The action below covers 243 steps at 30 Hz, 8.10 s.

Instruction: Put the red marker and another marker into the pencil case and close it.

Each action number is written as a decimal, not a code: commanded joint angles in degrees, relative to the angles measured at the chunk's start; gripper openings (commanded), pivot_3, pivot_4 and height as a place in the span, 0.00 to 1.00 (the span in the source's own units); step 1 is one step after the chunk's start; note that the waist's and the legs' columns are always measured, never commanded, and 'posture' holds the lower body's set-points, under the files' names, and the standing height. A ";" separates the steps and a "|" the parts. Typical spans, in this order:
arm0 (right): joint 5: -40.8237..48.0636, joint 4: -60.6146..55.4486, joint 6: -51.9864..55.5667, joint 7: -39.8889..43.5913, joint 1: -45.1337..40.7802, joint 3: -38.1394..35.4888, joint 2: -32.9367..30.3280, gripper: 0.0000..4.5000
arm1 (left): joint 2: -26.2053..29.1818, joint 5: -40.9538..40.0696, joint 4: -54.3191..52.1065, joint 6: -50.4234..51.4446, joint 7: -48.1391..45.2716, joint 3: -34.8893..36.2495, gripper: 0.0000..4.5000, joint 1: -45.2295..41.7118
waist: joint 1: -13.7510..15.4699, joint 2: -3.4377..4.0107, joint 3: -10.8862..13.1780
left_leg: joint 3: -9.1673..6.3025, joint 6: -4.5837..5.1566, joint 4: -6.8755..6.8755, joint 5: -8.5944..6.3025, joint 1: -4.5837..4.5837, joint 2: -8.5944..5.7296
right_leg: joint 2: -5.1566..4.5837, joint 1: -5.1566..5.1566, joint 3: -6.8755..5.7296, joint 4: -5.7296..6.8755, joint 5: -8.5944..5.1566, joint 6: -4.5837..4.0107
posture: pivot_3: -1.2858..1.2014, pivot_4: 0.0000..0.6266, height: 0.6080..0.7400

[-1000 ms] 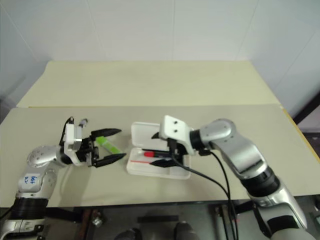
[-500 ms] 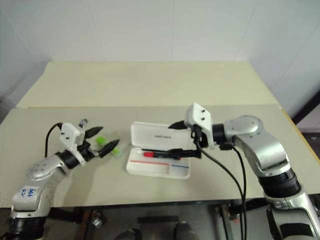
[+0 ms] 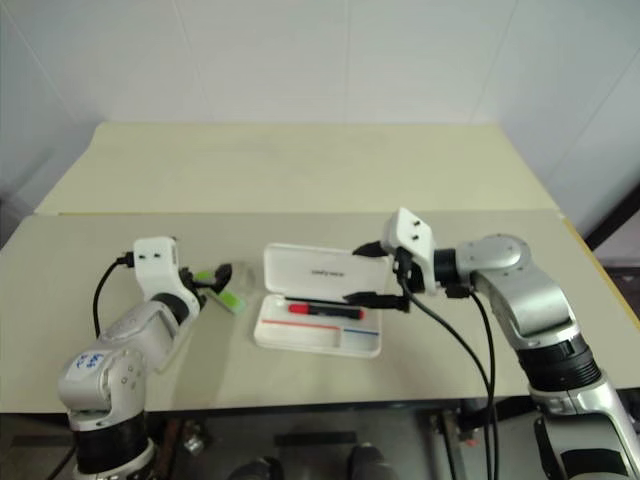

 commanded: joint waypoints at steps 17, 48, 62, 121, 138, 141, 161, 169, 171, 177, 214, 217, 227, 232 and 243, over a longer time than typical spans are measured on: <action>-1.07 1.41 -3.42 0.41 -1.48 -0.58 1.75 1.00 | -6.28 9.47 4.94 20.66 3.49 4.38 0.86 -10.48 | 0.20 -0.06 0.04 | -0.02 -0.15 -0.04 0.00 0.00 -0.01 | 0.00 0.01 -0.03 -0.07 0.00 0.00 | 0.52 0.24 1.00; -2.00 3.13 -3.86 -1.35 -1.68 -2.72 0.54 1.00 | 14.30 4.95 7.64 -9.14 -24.33 -2.49 0.24 -5.42 | 0.00 -0.09 0.05 | -0.07 -0.35 -0.31 0.14 0.05 0.00 | 0.00 -0.05 -0.08 -0.06 0.02 -0.04 | 0.52 0.24 1.00; 9.28 -5.60 2.05 -5.47 2.90 -14.12 1.25 1.00 | 24.78 -7.41 14.03 -24.71 -49.49 -4.21 0.24 -14.14 | 1.49 -0.07 0.07 | 0.07 -0.25 -0.38 -0.03 -0.09 0.07 | -0.03 -0.05 -0.12 -0.47 0.00 -0.06 | 0.52 0.24 1.00; 13.39 -19.54 -7.05 -5.81 38.39 -21.95 -5.68 1.00 | 21.54 12.87 36.34 -47.29 -90.40 -43.42 0.24 -28.83 | 2.86 -0.07 0.07 | 0.07 0.18 0.62 -0.26 -0.14 0.05 | 0.05 0.14 0.06 -0.14 0.03 0.10 | 0.52 0.24 1.00; 13.07 -19.01 -7.37 -6.98 38.14 -21.76 -5.75 1.00 | 19.10 14.39 36.79 -46.93 -89.25 -43.27 1.00 -28.57 | 2.83 -0.06 0.07 | 0.07 0.18 0.64 -0.27 -0.13 0.05 | 0.05 0.14 0.07 -0.10 0.03 0.10 | 0.52 0.24 1.00; 13.02 -18.86 -7.47 -7.04 37.97 -21.71 -5.70 1.00 | 19.42 13.57 36.12 -47.13 -89.28 -42.16 1.00 -28.52 | 2.85 -0.06 0.07 | 0.07 0.18 0.65 -0.27 -0.13 0.05 | 0.05 0.14 0.07 -0.08 0.03 0.10 | 0.52 0.24 1.00; 11.71 -11.54 -8.72 -1.75 29.87 -17.80 -6.08 1.00 | 19.56 10.90 33.77 -44.17 -49.61 -13.37 1.00 -29.28 | 2.79 -0.06 0.07 | 0.05 0.21 0.86 -0.24 -0.03 0.04 | 0.05 0.23 0.07 0.20 0.12 0.28 | 0.52 0.24 1.00; 10.31 -7.08 -10.08 0.69 24.55 -14.08 -4.81 1.00 | 20.91 22.21 51.04 -47.47 -24.40 -11.07 1.00 -30.34 | 2.91 -0.07 0.08 | 0.13 0.21 0.77 -0.23 -0.07 0.03 | 0.05 0.13 0.10 0.18 0.15 0.33 | 0.52 0.24 1.00; 10.12 -6.50 -10.29 0.91 23.91 -13.77 -4.68 1.00 | 20.73 22.22 54.86 -48.43 -21.04 -9.88 1.00 -30.17 | 2.99 -0.07 0.07 | 0.17 0.19 0.74 -0.25 -0.09 0.04 | 0.04 0.12 0.11 0.11 0.15 0.33 | 0.52 0.24 1.00; 10.03 -6.84 -10.43 0.86 24.32 -13.96 -4.57 1.00 | 20.59 18.85 65.20 -47.56 -18.11 -5.96 1.00 -30.46 | 2.98 -0.07 0.08 | 0.20 0.18 0.72 -0.26 -0.10 0.04 | 0.04 0.11 0.09 0.11 0.14 0.33 | 0.52 0.24 1.00; 9.67 -7.19 -10.85 -0.59 25.12 -15.04 -4.86 1.00 | 24.03 14.76 89.04 -52.75 -31.70 -7.64 0.08 -35.67 | 2.98 -0.08 0.07 | 0.24 0.15 0.72 -0.27 -0.08 0.04 | 0.04 0.11 0.07 0.11 0.14 0.32 | 0.52 0.24 1.00; 9.79 -7.21 -10.82 -0.66 25.26 -15.41 -5.00 1.00 | 23.94 14.82 84.88 -53.25 -34.95 -9.26 0.08 -36.68 | 2.96 -0.08 0.07 | 0.24 0.15 0.72 -0.27 -0.08 0.03 | 0.05 0.11 0.07 0.11 0.14 0.32 | 0.52 0.24 1.00; 12.97 -7.08 -11.16 1.67 25.78 -18.60 -4.91 1.00 | 25.11 7.36 54.55 -45.09 -59.84 -15.05 0.08 -35.66 | 2.93 -0.08 0.08 | 0.25 0.11 0.66 -0.30 -0.16 0.04 | 0.05 0.08 0.06 -0.01 0.14 0.32 | 0.52 0.24 1.00; 15.51 -6.52 -11.63 3.78 27.18 -21.16 -4.68 1.00 | 24.76 -0.36 38.66 -37.87 -68.68 -16.42 0.08 -34.49 | 2.72 -0.08 0.09 | 0.25 0.12 0.66 -0.30 -0.13 0.06 | 0.07 0.08 0.09 0.02 0.13 0.31 | 0.52 0.24 1.00; 14.99 -6.14 -12.14 4.20 29.08 -22.90 -5.46 1.00 | 23.29 -7.00 24.61 -29.27 -78.85 -27.38 0.08 -32.66 | 2.64 -0.07 0.08 | 0.21 0.15 0.79 -0.26 0.00 0.05 | 0.07 0.17 0.16 0.15 0.13 0.31 | 0.52 0.24 1.00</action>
